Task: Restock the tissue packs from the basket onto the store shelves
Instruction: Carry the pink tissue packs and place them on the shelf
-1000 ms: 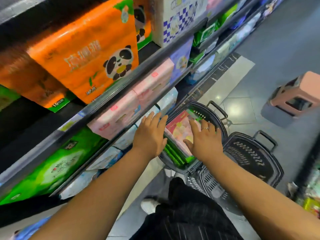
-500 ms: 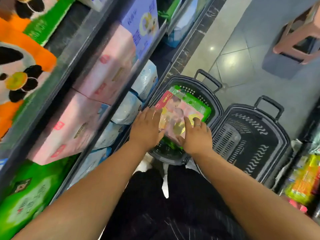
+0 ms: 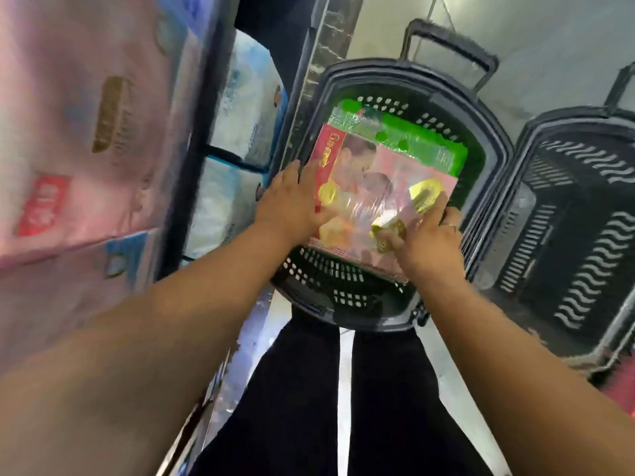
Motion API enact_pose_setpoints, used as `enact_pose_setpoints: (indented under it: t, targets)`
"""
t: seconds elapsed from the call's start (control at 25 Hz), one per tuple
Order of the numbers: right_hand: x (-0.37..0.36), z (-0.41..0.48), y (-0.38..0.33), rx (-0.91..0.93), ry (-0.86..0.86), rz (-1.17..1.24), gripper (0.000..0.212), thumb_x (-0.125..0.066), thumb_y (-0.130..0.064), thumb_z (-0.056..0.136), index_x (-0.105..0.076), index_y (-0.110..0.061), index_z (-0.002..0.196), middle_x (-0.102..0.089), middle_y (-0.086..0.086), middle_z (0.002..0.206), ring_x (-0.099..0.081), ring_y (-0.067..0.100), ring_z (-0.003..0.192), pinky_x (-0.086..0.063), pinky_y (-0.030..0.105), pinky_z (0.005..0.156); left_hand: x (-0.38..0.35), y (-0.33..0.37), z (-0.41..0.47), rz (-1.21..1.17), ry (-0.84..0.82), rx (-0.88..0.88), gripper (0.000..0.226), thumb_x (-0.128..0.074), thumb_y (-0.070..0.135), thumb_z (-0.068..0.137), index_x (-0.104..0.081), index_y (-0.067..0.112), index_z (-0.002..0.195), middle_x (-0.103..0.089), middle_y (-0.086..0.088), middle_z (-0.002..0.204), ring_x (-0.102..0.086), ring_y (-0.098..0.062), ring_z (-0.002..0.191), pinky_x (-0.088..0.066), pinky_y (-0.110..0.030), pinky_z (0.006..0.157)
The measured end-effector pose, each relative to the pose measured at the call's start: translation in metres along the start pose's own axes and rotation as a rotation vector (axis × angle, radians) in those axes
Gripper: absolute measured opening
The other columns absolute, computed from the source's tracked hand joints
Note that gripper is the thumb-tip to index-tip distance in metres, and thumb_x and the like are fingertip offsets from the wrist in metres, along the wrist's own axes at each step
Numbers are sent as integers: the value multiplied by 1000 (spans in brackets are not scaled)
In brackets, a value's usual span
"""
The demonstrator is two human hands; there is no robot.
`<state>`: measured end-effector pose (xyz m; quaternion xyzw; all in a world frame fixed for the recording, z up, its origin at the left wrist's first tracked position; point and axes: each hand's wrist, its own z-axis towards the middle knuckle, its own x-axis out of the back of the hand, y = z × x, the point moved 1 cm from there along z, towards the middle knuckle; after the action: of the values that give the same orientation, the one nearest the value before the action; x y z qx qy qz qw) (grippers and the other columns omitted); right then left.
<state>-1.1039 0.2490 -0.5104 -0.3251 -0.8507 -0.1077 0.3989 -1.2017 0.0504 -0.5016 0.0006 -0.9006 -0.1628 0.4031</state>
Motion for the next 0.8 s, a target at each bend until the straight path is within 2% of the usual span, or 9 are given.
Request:
enact_pose_setpoints:
  t: [0.12, 0.24, 0.52, 0.72, 0.8]
  targets:
    - [-26, 15, 0, -133, 14, 219, 121, -70, -60, 76, 4, -3, 153, -21, 20, 149, -41, 42, 127, -42, 46, 100, -21, -7, 15, -117, -23, 12, 99, -65, 52, 83, -8, 10, 153, -24, -18, 151, -34, -36, 134, -30, -44, 108]
    - [-40, 14, -2, -206, -44, 297, 114, -74, -49, 79, -1, 0, 152, -19, 20, 151, -47, 38, 124, -44, 41, 93, -36, -11, 14, -163, -35, 63, 105, -73, 42, 80, -3, 13, 154, -25, -16, 152, -37, -35, 133, -33, -43, 108]
    - [-30, -17, 1, -126, 27, 396, 123, -83, -31, 74, 10, -5, 151, -31, 24, 146, -50, 37, 122, -49, 43, 94, -38, -10, -10, -201, 57, 107, 105, -80, 37, 74, -14, 15, 152, -35, -14, 146, -42, -34, 129, -37, -47, 106]
    - [17, -85, 10, -89, 41, 456, 117, -81, -23, 76, 6, -9, 153, -38, 17, 143, -52, 37, 119, -43, 37, 85, -2, 7, -78, -292, 143, 138, 108, -83, 35, 70, -15, 17, 152, -36, -11, 146, -42, -30, 130, -36, -46, 108]
    - [40, -111, 13, -74, 27, 468, 120, -81, -23, 77, 11, -11, 153, -38, 17, 146, -51, 37, 121, -44, 40, 90, 14, 16, -111, -325, 189, 147, 109, -84, 35, 69, -15, 18, 152, -37, -10, 145, -42, -30, 130, -36, -45, 107]
